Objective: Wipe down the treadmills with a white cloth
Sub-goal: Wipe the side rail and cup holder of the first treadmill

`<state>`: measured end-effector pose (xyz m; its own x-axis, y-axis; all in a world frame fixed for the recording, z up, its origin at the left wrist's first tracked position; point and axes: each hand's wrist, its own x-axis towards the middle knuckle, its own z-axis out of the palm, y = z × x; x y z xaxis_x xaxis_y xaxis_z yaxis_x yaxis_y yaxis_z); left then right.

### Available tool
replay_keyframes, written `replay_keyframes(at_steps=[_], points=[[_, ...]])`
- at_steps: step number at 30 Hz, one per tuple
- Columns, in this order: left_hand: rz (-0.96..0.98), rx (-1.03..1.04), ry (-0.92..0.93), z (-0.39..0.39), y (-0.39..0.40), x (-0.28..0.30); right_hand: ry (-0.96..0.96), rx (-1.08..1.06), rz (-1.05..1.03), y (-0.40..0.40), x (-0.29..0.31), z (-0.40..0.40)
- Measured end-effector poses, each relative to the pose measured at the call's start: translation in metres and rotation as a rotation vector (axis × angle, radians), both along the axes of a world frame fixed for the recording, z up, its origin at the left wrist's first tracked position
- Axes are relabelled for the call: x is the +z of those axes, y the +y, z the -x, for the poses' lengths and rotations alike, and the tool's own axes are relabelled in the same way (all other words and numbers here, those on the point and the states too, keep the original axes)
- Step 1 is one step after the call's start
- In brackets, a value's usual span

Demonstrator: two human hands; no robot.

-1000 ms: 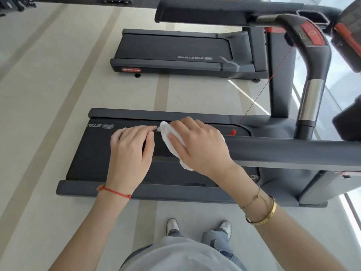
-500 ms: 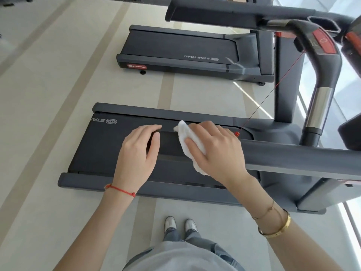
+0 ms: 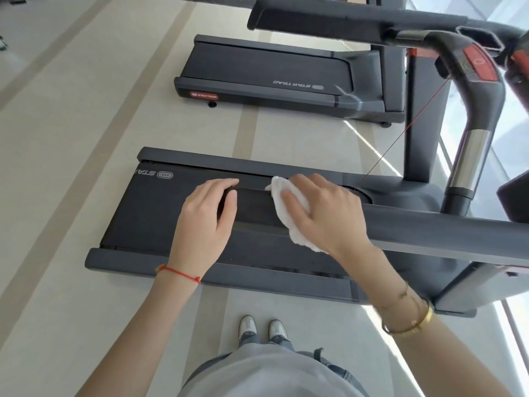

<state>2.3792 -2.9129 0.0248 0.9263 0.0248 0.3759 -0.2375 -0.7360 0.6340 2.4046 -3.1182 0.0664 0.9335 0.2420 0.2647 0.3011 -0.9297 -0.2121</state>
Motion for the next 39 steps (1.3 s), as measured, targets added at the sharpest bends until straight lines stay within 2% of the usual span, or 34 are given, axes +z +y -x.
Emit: replay_keyframes(at_steps=[2, 3, 6, 10, 12, 15, 17, 21, 25, 29, 32, 35, 39], points=[[0.012, 0.000, -0.002, 0.001, 0.000, 0.000, 0.156, -0.004, -0.019, 0.016, 0.004, -0.014], [0.017, 0.000, -0.003, 0.001, 0.000, 0.000, 0.162, 0.038, -0.007, 0.024, 0.004, -0.016], [0.032, -0.002, -0.010, 0.001, 0.000, 0.000, -0.014, 0.145, 0.081, 0.040, -0.004, -0.003], [0.036, 0.006, 0.001, 0.001, 0.000, 0.000, -0.225, 0.242, 0.006, 0.016, -0.020, 0.011], [0.036, 0.006, 0.009, 0.001, 0.000, 0.000, -0.258, 0.181, 0.020, -0.001, -0.025, 0.014], [0.032, 0.003, 0.015, 0.002, 0.000, 0.000, -0.113, -0.122, 0.096, 0.000, -0.021, 0.006], [0.032, 0.003, 0.012, 0.002, 0.001, 0.000, -0.125, -0.197, 0.030, 0.016, -0.016, -0.001], [0.028, -0.007, 0.016, 0.002, -0.001, 0.002, -0.239, -0.013, -0.043, 0.049, -0.022, 0.006], [0.023, -0.008, 0.026, 0.002, 0.001, 0.003, -0.308, 0.109, -0.025, 0.014, -0.026, 0.013], [0.004, 0.001, 0.035, 0.002, 0.000, 0.005, -0.256, -0.168, -0.050, -0.038, -0.023, 0.011], [-0.026, 0.004, 0.037, 0.002, -0.002, 0.007, -0.317, -0.301, -0.033, -0.015, -0.025, 0.008], [-0.074, 0.019, 0.013, 0.001, -0.006, 0.009, -0.414, -0.122, -0.058, 0.017, -0.038, 0.017], [-0.185, 0.021, -0.019, 0.000, -0.021, 0.012, -0.433, 0.066, -0.040, -0.002, -0.039, 0.019]])
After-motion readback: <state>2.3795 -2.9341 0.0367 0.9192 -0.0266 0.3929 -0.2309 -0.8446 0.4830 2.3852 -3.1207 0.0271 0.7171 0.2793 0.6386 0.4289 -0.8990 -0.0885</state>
